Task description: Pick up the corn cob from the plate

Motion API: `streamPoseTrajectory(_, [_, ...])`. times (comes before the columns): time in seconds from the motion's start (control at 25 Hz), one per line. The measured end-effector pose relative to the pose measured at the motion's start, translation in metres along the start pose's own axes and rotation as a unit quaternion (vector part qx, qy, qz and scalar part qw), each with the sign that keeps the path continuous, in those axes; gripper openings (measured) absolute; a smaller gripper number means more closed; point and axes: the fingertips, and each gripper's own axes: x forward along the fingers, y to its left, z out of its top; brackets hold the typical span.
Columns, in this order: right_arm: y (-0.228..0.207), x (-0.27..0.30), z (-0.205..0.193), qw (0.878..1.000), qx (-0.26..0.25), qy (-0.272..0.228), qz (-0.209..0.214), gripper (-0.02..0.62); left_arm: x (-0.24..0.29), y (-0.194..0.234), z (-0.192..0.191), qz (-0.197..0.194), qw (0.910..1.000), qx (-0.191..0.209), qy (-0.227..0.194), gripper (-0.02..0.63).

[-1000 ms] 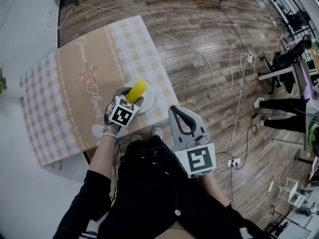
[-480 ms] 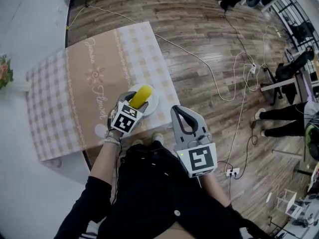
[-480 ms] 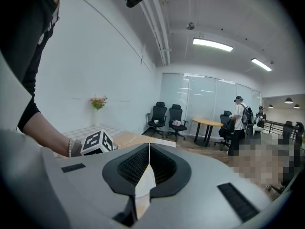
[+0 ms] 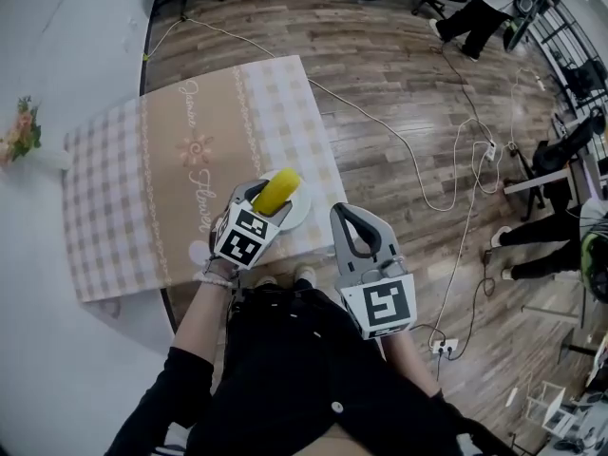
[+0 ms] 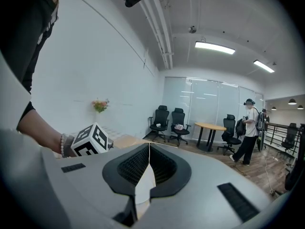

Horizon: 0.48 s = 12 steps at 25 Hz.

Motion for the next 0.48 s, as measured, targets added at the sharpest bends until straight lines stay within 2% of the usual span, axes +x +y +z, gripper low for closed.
streamPoseTrajectory(0.48, [-0.002, 0.012, 0.018, 1.0, -0.011, -0.024, 0.012, 0.041, -0.042, 0.0, 0.042, 0.021, 0.9983, 0.015, -0.053, 0.259])
